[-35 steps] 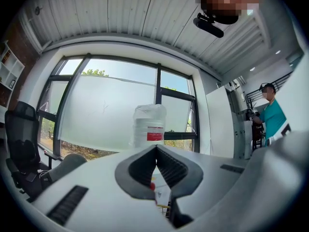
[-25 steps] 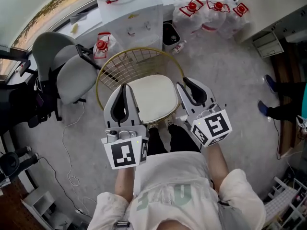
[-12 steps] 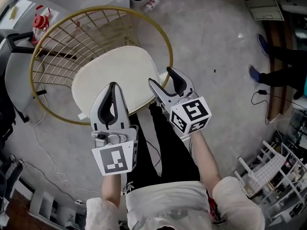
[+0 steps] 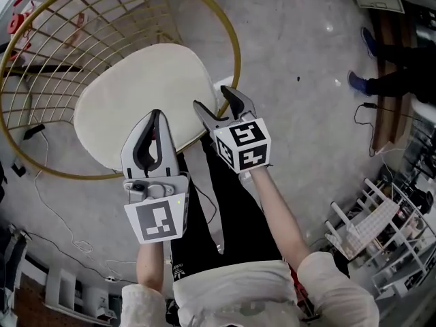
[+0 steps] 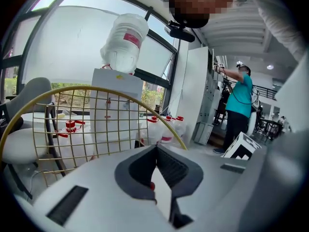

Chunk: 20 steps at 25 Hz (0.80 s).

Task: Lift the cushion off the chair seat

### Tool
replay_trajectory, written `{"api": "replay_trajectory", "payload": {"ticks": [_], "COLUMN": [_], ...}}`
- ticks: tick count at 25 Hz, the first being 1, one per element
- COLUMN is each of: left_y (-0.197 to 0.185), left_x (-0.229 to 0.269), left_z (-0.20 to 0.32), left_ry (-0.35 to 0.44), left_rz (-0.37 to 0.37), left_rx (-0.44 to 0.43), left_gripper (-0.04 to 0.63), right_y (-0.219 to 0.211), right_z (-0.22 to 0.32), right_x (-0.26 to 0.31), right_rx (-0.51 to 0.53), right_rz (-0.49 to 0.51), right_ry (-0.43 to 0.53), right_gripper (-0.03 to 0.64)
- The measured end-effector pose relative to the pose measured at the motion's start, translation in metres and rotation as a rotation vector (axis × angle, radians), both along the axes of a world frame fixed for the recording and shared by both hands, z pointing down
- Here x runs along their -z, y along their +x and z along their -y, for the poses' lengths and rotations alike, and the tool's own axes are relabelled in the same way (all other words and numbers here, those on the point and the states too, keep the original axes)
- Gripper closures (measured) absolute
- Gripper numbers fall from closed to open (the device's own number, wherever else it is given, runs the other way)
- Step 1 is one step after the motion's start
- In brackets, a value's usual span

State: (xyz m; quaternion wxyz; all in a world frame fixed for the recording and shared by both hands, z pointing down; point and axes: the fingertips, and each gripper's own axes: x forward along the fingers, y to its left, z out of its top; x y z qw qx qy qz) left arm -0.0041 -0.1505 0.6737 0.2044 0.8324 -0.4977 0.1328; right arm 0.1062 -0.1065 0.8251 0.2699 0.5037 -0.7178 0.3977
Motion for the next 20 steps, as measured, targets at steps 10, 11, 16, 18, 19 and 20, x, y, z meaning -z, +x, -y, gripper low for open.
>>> {"api": "replay_trajectory", "payload": {"ticks": [10,11,16,18,19,20], "left_y": [-0.002,-0.002,-0.010,-0.015,-0.017,-0.019], "left_x": [-0.003,-0.004,-0.009,-0.010,-0.011,-0.011], "left_z": [0.007,0.007,0.005,0.004,0.003,0.003], "left_ry": [0.002,0.001,0.000,-0.002,-0.003,-0.005], "left_rz": [0.013,0.016,0.031,0.032,0.032,0.033], "left_rx": [-0.040,-0.047,-0.075,-0.078,-0.081,-0.085], "left_gripper": [0.581,0.581,0.581,0.581,0.581,0.581], "right_y": [-0.009,-0.008,-0.005,-0.005,-0.005,-0.005], "right_z": [0.023,0.025,0.031,0.034,0.036,0.037], "right_x": [-0.025,-0.027,-0.039,-0.041,-0.041,-0.041], "right_rx": [-0.016,-0.027,-0.077,-0.082,-0.082,-0.081], "right_rz": [-0.166,-0.181,-0.228,-0.241,-0.245,-0.247], "right_ry": [-0.086,-0.102,-0.186,-0.201,-0.207,-0.213], "right_gripper": [0.327,0.328,0.328,0.328,0.328,0.328]}}
